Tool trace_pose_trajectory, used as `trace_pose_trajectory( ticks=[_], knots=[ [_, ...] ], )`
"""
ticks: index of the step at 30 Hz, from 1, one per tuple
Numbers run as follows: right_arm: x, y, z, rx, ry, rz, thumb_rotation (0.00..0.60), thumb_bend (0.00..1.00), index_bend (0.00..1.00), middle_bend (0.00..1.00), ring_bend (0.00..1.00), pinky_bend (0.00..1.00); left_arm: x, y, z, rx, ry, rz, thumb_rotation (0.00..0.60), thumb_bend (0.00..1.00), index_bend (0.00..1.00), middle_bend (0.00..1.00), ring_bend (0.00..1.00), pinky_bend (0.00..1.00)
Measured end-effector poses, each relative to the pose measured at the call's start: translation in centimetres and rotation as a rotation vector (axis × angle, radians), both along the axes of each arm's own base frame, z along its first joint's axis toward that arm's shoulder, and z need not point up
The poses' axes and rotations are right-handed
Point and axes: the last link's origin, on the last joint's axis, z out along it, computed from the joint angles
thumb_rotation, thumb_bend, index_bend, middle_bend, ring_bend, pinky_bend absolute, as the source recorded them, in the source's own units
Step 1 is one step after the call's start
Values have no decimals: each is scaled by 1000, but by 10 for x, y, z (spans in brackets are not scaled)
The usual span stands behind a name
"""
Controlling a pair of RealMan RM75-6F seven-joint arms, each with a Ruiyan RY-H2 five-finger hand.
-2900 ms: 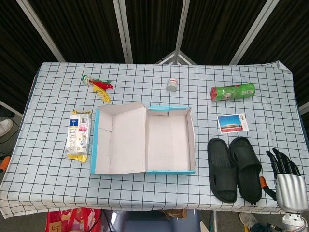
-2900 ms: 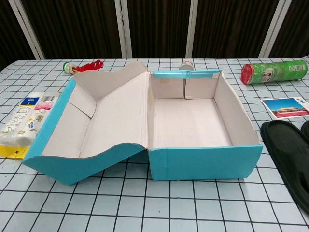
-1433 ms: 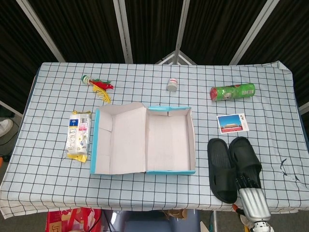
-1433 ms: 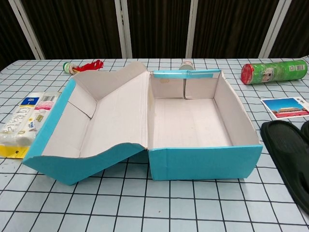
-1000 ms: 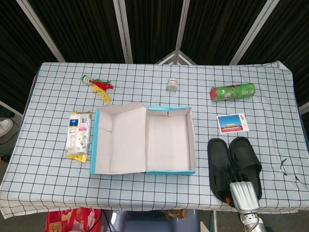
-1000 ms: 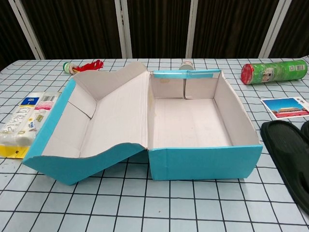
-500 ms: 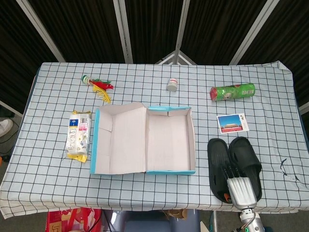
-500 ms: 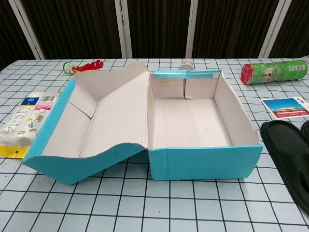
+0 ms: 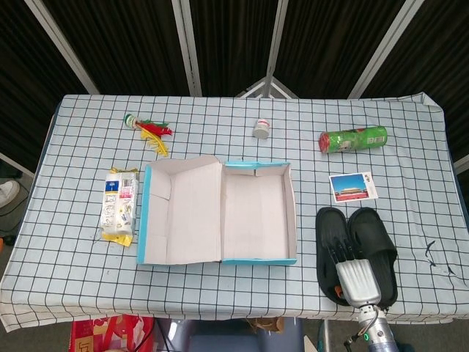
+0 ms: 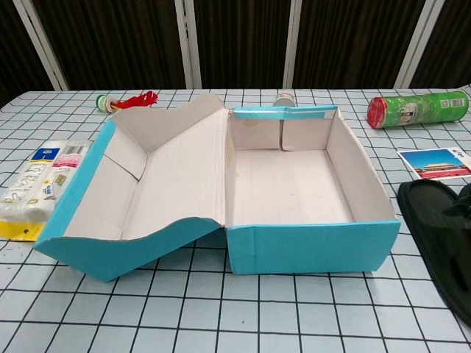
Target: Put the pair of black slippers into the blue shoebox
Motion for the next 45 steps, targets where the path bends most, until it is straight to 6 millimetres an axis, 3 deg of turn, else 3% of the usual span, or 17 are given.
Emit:
trace_pose_trajectory(
  ticks=[17,23,27,35,45],
  knots=[
    [-8,-2,3,40,44,-11,600,186,131,106,96,229,1,1,-4,-19,12,13,600,385,89,8,52,102],
    [-4,-7,2,48,60,2,600,188,267,273,118,187,1,2,-4,-21,11,16,600,385,90,8,52,102],
    [-1,-10,1,40,47,19,600,230,333,308,144,173,1,1,-3,-20,8,17,600,385,92,8,52,102],
    [1,-10,1,47,49,20,600,273,367,327,156,163,1,1,-3,-23,7,15,600,385,92,8,52,102],
    [7,-11,7,52,55,32,600,439,445,373,173,163,1,1,-4,-25,8,13,600,385,92,8,52,102]
  ],
)
